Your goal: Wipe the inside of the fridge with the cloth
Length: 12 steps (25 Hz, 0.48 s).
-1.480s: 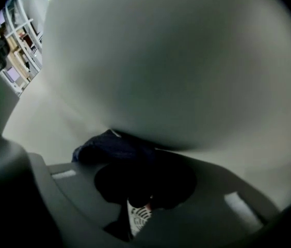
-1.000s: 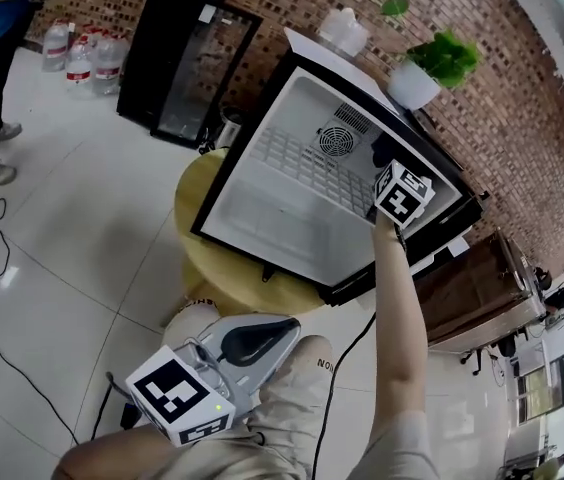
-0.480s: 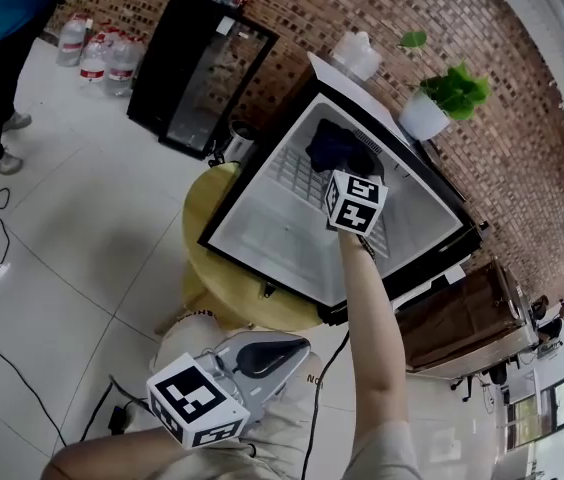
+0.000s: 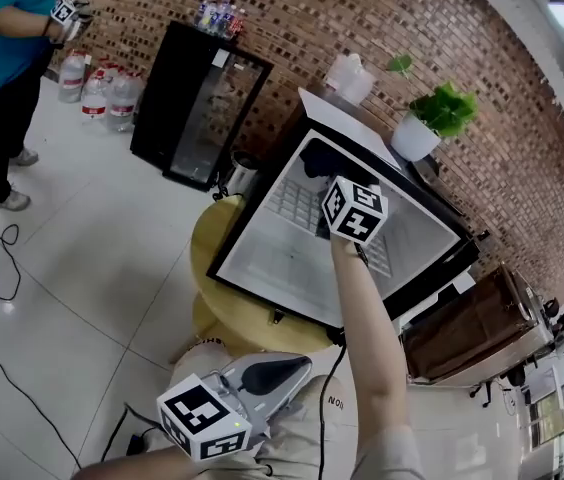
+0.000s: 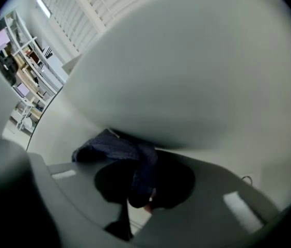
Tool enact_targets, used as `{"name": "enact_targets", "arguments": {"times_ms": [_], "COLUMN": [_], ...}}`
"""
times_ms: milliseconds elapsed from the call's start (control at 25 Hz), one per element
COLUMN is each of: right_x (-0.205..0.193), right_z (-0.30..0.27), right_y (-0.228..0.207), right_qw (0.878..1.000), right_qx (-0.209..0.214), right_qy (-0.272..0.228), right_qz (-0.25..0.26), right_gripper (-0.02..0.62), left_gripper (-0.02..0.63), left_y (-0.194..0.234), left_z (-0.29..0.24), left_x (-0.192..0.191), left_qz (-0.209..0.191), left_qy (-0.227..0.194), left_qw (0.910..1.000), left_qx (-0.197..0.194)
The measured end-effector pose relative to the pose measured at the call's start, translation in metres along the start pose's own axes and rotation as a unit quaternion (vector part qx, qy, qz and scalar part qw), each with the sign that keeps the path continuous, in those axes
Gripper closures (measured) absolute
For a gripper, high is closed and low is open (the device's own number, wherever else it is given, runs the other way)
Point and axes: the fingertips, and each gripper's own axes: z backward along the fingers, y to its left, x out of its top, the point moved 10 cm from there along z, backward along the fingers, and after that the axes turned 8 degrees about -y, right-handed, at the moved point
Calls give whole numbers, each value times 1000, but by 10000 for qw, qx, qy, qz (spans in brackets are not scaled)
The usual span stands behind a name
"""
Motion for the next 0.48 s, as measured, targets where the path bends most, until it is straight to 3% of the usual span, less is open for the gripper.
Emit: {"name": "enact_targets", "arguments": {"times_ms": [200,480], "right_x": [-1,-7], "right_z": [41,103], "right_y": [-38,-112], "right_qw": [9990,9889], "right_qx": [-437,-1254], "right_qy": [-96,-25], "right_qz": [-27,-796], "right_gripper": [552,551], "left_gripper": [604,604], "left_y": [8,5], "left_z": [3,5], "left_x": [-4,-12], "left_qz": [31,-51], "left_qy": [113,196], "left_qw": [9999,9997], "left_qx": [-1,140]}}
